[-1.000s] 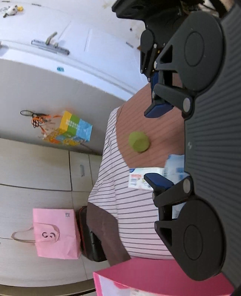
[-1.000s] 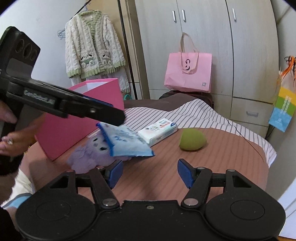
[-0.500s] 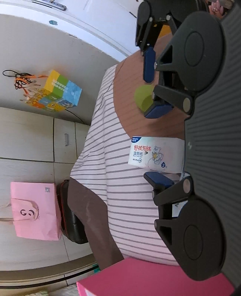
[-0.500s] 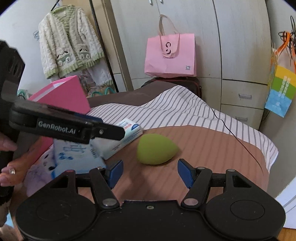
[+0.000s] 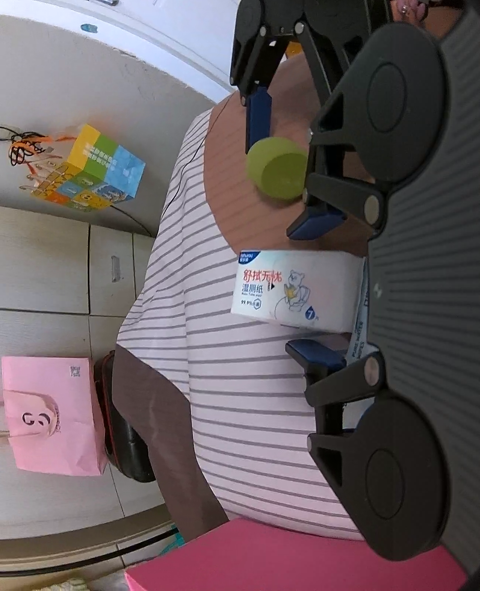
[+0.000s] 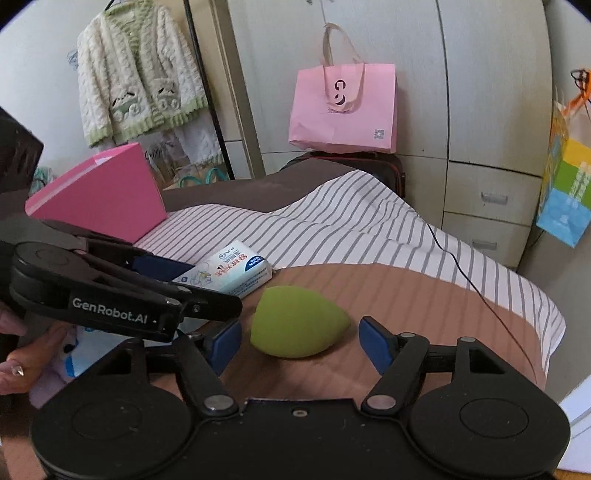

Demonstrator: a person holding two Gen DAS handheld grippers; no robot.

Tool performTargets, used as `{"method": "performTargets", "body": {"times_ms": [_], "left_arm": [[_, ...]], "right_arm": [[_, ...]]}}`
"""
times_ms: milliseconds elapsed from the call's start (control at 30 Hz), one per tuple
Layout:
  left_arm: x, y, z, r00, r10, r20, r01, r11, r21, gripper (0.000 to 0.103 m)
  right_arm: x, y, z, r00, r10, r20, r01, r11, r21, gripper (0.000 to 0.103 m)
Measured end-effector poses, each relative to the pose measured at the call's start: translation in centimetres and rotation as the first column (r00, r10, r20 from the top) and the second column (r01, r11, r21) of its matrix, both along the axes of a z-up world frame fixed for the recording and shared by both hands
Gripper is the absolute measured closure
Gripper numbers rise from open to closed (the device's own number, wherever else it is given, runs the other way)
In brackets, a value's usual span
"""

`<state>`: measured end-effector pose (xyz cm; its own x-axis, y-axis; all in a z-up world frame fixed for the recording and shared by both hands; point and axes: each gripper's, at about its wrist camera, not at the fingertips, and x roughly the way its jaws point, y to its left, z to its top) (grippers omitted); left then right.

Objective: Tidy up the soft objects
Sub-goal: 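Close the left gripper on the wipe pack while the right gripper grasps the green sponge, then lift and carry the wipe pack and green sponge over the pink box with both grippers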

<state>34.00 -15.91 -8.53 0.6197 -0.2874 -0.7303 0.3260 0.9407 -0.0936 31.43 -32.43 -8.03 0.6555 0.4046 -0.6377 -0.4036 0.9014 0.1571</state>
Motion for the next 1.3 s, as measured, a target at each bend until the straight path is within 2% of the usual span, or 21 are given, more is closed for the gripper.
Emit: {"method": "performTargets", "body": {"times_ms": [167,200,267,400,567,867,1133,1300], "left_arm": [[-0.1,0.0,-0.2,1.0,0.008,0.023,-0.008,1.0,0.017,0.053],[-0.1,-0.2,-0.2,1.0,0.005,0.03,-0.006,1.0,0.029,0.059],[-0.3,-0.4,-0.2,0.999,0.0,0.043,-0.002,0.999,0.053,0.063],[-0.3,-0.1,-0.1,0.999,0.01,0.04,-0.011,0.999,0.04,0.064],[-0.6,0.2,0.1,0.999,0.004,0.04,-0.006,0.999,0.033,0.064],[-1.9,1.6,1.8,0.996,-0.012,0.083,0.017,0.998,-0.057,0.064],[-4.7,3.1,3.2,0.994,-0.018,0.107,0.034,0.988,-0.148,0.064],[-7.2,4.5,3.8,0.993,-0.017,0.121,0.041,0.978,-0.206,0.064]], "right_arm": [[-0.3,0.5,-0.6,0.999,0.013,0.041,-0.013,1.0,-0.001,0.027],[-0.5,0.5,-0.6,0.999,0.013,0.05,-0.012,1.0,-0.005,0.027],[-0.8,0.6,-0.6,0.998,0.005,0.057,-0.004,1.0,-0.014,0.028],[-1.6,1.0,-0.5,0.996,-0.01,0.093,0.016,0.998,-0.064,0.045],[-2.4,1.0,-0.2,0.992,-0.024,0.127,0.035,0.996,-0.082,0.048],[-4.5,1.0,0.4,0.995,-0.031,0.092,0.04,0.995,-0.087,0.047],[-6.5,1.7,0.6,0.995,-0.068,0.077,0.076,0.992,-0.103,0.047],[-7.8,2.0,1.3,0.992,-0.099,0.077,0.104,0.992,-0.074,0.047]]}}
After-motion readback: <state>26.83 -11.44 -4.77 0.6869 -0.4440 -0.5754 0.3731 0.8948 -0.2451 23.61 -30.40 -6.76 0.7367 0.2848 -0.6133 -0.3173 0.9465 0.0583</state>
